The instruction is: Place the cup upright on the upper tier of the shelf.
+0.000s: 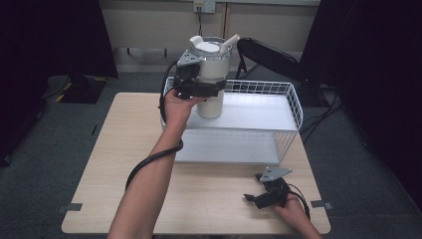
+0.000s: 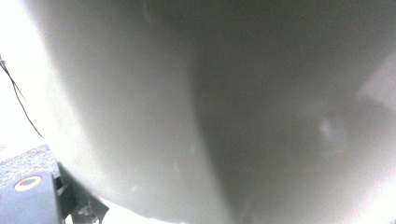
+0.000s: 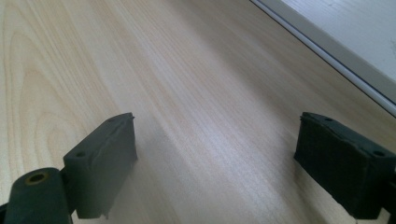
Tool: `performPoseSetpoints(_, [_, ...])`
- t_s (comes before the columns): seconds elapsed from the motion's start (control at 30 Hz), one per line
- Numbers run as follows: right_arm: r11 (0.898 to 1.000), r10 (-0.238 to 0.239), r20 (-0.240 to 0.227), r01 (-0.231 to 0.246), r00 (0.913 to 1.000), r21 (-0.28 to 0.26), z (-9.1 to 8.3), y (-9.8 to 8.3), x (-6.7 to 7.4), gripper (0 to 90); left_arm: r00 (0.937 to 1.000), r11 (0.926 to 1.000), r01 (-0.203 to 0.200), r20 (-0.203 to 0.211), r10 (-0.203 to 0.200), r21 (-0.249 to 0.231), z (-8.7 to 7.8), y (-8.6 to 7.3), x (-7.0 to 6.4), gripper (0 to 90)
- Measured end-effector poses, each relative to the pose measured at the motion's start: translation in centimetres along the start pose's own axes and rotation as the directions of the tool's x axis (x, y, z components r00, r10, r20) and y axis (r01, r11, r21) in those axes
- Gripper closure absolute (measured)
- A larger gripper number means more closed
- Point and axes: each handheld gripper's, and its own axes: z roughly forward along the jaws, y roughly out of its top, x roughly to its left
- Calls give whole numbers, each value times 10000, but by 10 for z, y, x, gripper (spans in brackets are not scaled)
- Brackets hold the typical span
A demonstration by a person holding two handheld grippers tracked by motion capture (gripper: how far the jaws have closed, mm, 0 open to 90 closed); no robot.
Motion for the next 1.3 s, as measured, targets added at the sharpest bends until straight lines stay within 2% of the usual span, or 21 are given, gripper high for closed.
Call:
performPoseSetpoints(0.3, [10000, 2, 2, -2, 10000, -2, 0, 0, 0, 119, 9980, 9978, -629, 104, 631, -203, -4, -7, -6, 97])
performPoseSetpoints(0.4, [10000, 10, 8, -10, 10000, 1, 0, 0, 0, 119, 9969, 9966, -763, 149, 767, -307, -6, -10, -6, 97])
performPoseSetpoints(0.5, [10000, 7, 11, -7, 10000, -2, 0, 0, 0, 119, 9976, 9969, -660, 179, 668, -427, -6, -11, -6, 96])
performPoseSetpoints(0.57, [10000, 15, 18, -15, 10000, -18, 0, 0, 0, 120, 9964, 9958, -817, 212, 826, -424, -7, -12, -5, 95])
performPoseSetpoints(0.63, [10000, 15, 23, -15, 10000, -19, 0, 0, 0, 119, 9971, 9957, -704, 252, 720, -599, -6, -14, -5, 94])
performPoseSetpoints(0.8, [10000, 12, 21, -12, 10000, -18, 0, 0, 0, 119, 9978, 9963, -568, 303, 588, -639, -7, -16, -5, 93])
performPoseSetpoints(1.0, [10000, 10, 12, -10, 10000, -2, 0, 0, 0, 119, 9969, 9957, -681, 350, 704, -627, -8, -19, -2, 90])
performPoseSetpoints(1.1, [10000, 11, 11, -11, 10000, -1, 0, 0, 0, 119, 9980, 9962, -476, 388, 505, -731, -8, -20, -3, 89])
performPoseSetpoints(1.17, [10000, 9, 9, -9, 10000, -2, 0, 0, 0, 119, 9977, 9962, -557, 353, 581, -673, -9, -21, -2, 88])
performPoseSetpoints(1.23, [10000, 10, 8, -10, 10000, -1, 0, 0, 0, 119, 9985, 9965, -385, 367, 414, -747, -8, -22, -3, 86])
performPoseSetpoints(1.3, [10000, 13, 8, -13, 10000, -2, 0, 0, 0, 119, 9985, 9975, -397, 348, 418, -580, -8, -25, -1, 79])
